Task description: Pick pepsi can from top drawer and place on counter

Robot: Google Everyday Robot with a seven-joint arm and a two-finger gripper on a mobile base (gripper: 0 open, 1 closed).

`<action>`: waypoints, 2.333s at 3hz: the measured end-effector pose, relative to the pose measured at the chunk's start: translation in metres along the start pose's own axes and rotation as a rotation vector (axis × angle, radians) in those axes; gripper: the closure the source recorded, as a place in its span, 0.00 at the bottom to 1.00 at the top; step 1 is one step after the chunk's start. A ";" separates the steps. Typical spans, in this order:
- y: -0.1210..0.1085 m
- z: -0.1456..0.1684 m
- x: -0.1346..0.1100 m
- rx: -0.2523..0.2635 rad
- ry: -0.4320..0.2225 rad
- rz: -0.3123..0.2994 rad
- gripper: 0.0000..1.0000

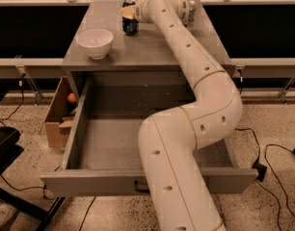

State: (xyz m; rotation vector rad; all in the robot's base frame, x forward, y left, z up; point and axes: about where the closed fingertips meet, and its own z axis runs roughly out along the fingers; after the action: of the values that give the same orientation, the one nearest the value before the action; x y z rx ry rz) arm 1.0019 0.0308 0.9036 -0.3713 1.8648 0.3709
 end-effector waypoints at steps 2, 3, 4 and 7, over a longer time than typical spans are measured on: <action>0.000 0.000 0.000 0.000 0.000 0.000 0.13; 0.000 0.000 0.000 0.000 0.000 0.000 0.00; 0.000 0.000 0.000 0.000 0.000 0.000 0.00; -0.034 -0.079 -0.003 -0.086 0.101 0.136 0.00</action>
Offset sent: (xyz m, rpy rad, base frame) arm 0.0000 0.0000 0.0000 0.0000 0.0000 0.0000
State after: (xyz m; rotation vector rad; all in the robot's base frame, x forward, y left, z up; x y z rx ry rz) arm 0.9501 -0.0333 0.9287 -0.3273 1.9826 0.5339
